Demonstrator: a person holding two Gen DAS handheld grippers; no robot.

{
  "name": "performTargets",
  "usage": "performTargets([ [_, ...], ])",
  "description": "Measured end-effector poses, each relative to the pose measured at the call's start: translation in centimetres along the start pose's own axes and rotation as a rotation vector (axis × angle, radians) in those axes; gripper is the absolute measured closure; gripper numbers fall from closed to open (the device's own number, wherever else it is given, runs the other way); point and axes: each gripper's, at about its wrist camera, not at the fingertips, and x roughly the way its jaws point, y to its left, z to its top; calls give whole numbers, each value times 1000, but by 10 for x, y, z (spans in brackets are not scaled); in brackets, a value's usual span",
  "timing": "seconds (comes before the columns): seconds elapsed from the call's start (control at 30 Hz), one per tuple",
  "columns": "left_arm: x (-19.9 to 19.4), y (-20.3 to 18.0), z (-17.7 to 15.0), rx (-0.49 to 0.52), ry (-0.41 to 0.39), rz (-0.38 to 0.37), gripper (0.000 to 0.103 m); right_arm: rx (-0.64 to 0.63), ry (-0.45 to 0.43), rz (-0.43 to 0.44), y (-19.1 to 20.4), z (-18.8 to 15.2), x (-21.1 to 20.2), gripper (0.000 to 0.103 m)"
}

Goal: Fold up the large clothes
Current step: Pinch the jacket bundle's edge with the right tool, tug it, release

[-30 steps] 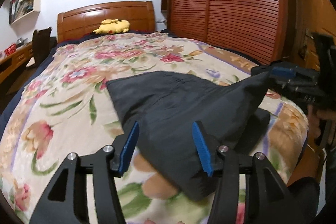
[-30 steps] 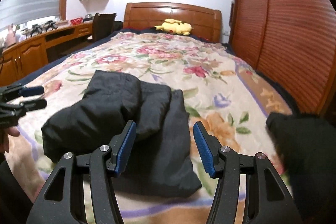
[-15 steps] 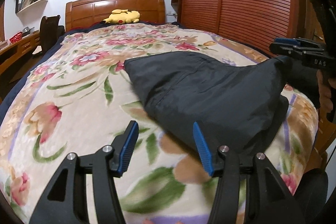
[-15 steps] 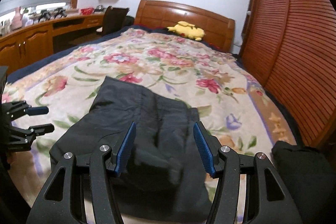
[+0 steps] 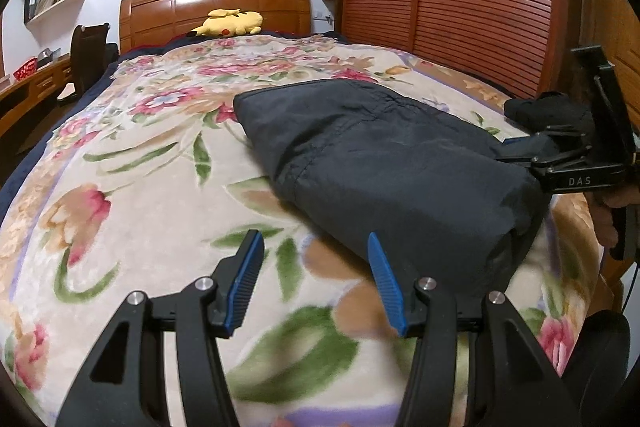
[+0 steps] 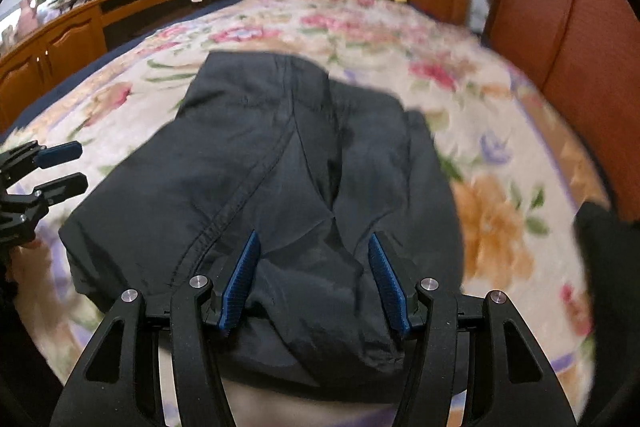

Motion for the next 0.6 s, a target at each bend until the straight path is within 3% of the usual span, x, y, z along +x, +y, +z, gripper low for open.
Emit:
performTargets([
  [0.5, -1, -5, 3, 4, -11, -9, 50, -15, 11, 38, 3, -7, -12, 45],
  [0.6, 0, -5, 4, -2, -7, -7, 50, -31, 18, 80, 5, -7, -13, 63],
])
